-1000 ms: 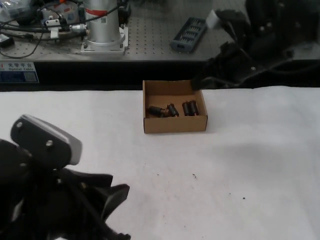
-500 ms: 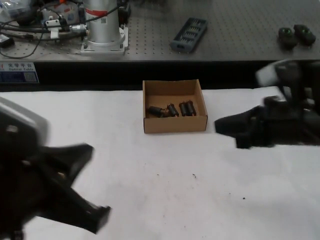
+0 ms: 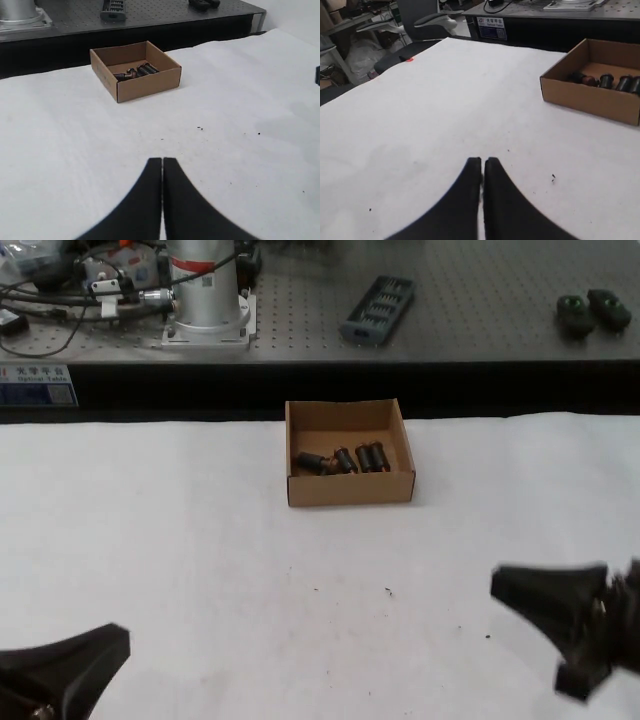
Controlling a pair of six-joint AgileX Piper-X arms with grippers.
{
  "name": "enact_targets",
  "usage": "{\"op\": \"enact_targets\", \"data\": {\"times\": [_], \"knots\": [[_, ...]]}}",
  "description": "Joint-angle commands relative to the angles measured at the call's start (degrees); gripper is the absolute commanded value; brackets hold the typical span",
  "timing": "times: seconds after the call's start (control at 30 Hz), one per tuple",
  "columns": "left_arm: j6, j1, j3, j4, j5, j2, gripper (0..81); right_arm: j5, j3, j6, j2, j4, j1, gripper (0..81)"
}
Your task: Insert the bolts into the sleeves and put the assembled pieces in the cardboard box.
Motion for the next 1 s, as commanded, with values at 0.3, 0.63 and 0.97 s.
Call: {"op": "enact_targets", "data": {"times": [0.3,0.63,0.97], "knots": [[2.69,-0.21,9.86,-1.93,-9.67,-1.88,0.5,6.26,3.3,-5.27,-0.54,-5.02,0.04,2.9],[7.18,-0.21,12.58,-13.41,-9.73,-1.88,0.5,12.52,3.3,-3.54,-0.54,-6.92,0.04,4.3],[7.97,-0.21,12.58,-18.15,-23.56,-1.88,0.5,12.64,3.3,0.41,-0.54,-7.99,0.04,4.3]]}}
